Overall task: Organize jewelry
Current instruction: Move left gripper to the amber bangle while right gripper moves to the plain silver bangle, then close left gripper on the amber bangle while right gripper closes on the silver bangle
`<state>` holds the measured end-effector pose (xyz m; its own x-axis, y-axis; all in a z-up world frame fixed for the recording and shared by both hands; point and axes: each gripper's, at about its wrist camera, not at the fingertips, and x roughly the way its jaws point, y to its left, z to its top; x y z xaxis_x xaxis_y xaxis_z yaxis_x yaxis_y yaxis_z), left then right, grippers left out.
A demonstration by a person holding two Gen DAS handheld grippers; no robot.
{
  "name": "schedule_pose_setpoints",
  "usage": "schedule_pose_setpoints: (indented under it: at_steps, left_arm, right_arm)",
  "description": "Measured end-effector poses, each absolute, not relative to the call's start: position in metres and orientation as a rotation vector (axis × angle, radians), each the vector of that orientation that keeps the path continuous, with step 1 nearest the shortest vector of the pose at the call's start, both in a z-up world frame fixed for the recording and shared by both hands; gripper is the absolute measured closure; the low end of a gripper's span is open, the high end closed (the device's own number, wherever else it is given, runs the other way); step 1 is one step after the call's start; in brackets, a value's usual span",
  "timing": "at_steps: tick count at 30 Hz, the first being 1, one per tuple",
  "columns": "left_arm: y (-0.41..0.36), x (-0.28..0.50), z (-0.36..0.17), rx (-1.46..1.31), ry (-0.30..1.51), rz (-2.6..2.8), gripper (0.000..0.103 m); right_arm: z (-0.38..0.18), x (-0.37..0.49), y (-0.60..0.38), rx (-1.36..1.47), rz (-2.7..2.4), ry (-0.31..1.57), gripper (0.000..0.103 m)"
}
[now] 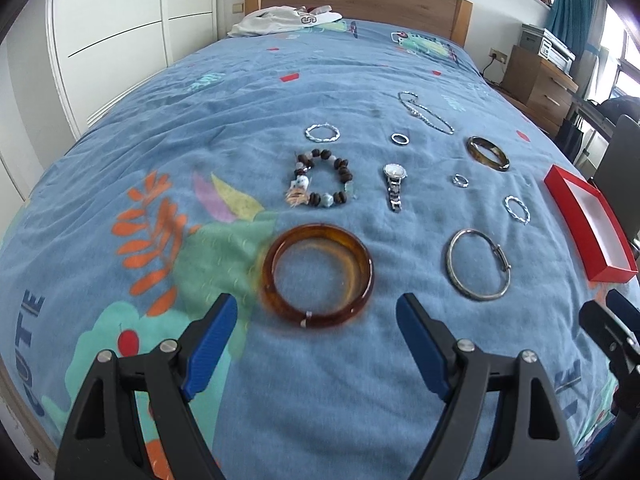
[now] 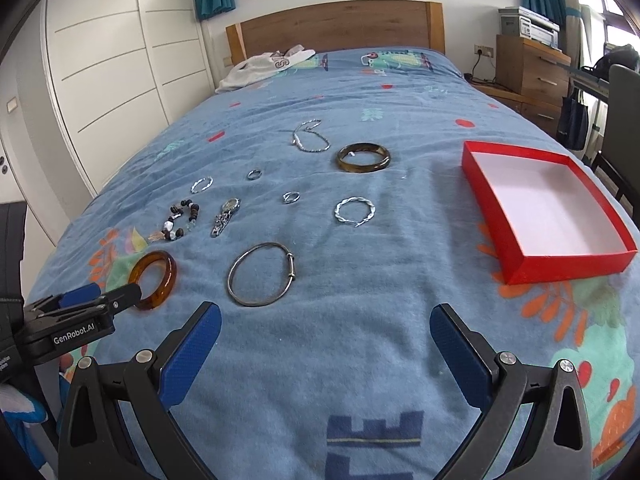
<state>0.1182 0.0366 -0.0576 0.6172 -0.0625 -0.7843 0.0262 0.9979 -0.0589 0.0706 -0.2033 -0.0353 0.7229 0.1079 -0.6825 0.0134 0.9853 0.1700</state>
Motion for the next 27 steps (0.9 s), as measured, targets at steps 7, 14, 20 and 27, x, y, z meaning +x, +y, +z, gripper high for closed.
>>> schedule_pose_setpoints:
  at_steps: [7,14,20,27]
  left_arm:
    - [0.036,0.135,-0.067,-0.025,0.919,-0.07,0.021]
    - [0.036,0.144,-0.079,-0.018,0.942,-0.077,0.021]
    - [0.04,0.15,-0.09,-0.026,0.961,-0.077,0.021]
    - [0.043,0.161,-0.099,-0.058,0.975,-0.114,0.021]
  right_arm:
    - [-0.041,0.087,-0.19,0.158,0.087,0.77,0.001]
    - [-0.057,0.095,-0.175,0.079,0.121,0.83,0.001]
    - [-0.074,0.105,-0.159,0.01,0.174,0.882,0.001]
    - [-0.086,0.123,-0.148,-0.028,0.21,0.911,0.001]
